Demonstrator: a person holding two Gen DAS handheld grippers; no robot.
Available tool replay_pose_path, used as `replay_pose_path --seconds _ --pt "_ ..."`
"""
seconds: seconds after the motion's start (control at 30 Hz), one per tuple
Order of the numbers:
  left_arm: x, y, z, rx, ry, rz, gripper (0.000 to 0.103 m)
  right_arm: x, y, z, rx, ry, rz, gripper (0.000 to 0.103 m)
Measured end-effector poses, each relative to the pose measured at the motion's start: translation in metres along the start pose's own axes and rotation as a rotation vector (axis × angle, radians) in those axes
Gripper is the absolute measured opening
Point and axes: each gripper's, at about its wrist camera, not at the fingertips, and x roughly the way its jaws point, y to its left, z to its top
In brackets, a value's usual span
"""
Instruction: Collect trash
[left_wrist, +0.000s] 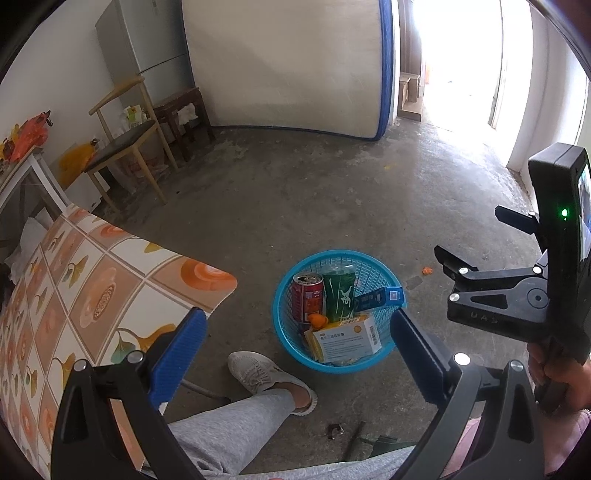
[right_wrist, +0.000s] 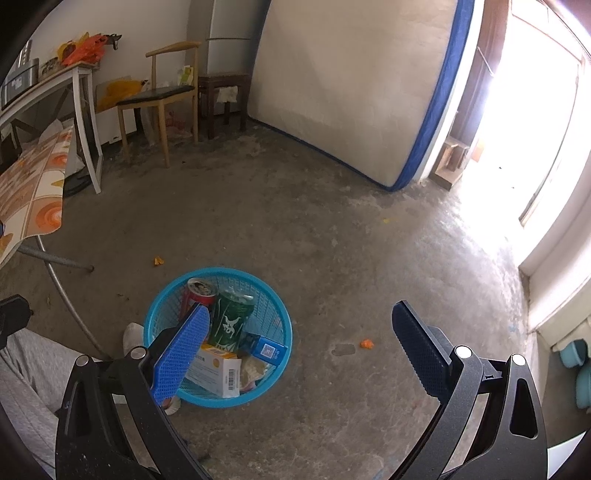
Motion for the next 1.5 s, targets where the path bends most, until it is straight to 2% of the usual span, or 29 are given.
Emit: replay_pose_path --seconds 1.5 --pt "-0.0054 -0.0036 0.0012 0.005 0.001 -0.009 0.098 -0.0029 -0.0038 0.0001 -0.002 -0.003 0.012 0.095"
